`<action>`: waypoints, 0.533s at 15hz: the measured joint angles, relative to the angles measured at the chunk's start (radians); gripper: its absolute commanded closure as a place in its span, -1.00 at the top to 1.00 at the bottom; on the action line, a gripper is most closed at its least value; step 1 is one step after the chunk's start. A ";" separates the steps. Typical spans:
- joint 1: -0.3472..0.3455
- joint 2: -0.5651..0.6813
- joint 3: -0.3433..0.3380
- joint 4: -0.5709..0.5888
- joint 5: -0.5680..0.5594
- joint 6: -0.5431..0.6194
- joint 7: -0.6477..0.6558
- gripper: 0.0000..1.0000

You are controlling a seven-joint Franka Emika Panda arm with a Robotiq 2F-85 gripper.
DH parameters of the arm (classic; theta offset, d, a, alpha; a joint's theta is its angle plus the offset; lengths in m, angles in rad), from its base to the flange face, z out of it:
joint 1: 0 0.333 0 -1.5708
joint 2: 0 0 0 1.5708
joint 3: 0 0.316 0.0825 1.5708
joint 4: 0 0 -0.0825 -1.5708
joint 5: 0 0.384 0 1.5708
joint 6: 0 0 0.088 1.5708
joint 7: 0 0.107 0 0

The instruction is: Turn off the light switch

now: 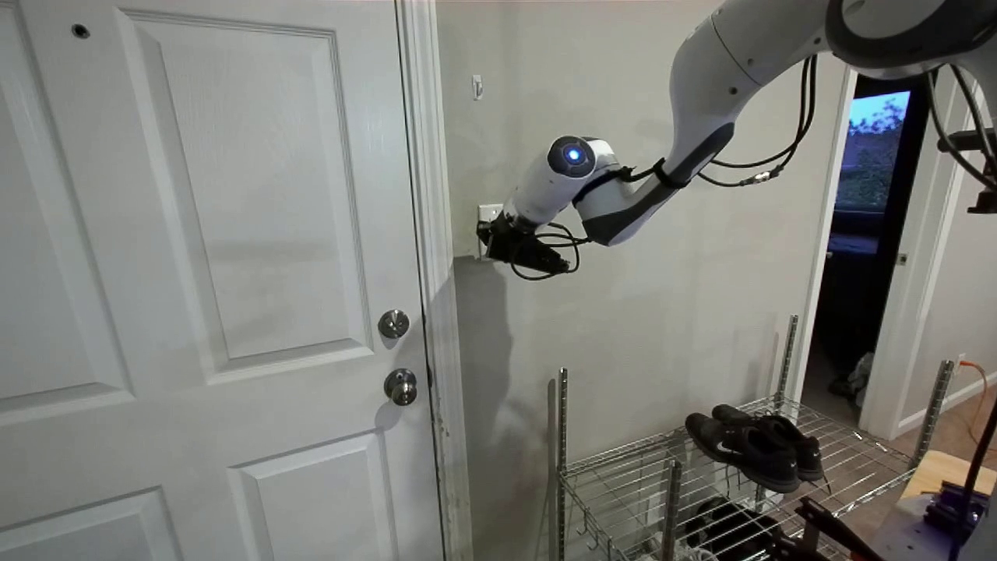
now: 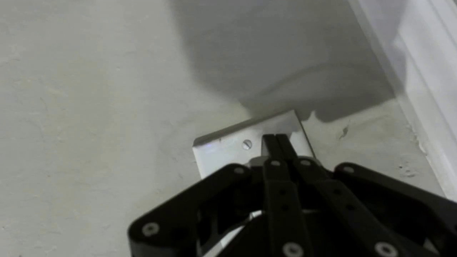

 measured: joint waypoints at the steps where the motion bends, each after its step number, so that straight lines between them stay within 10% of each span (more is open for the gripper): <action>1: 0.006 0.000 -0.002 0.001 -0.034 -0.011 0.042 -0.95; 8: 0.038 -0.003 -0.002 -0.007 -0.168 -0.098 0.215 -0.95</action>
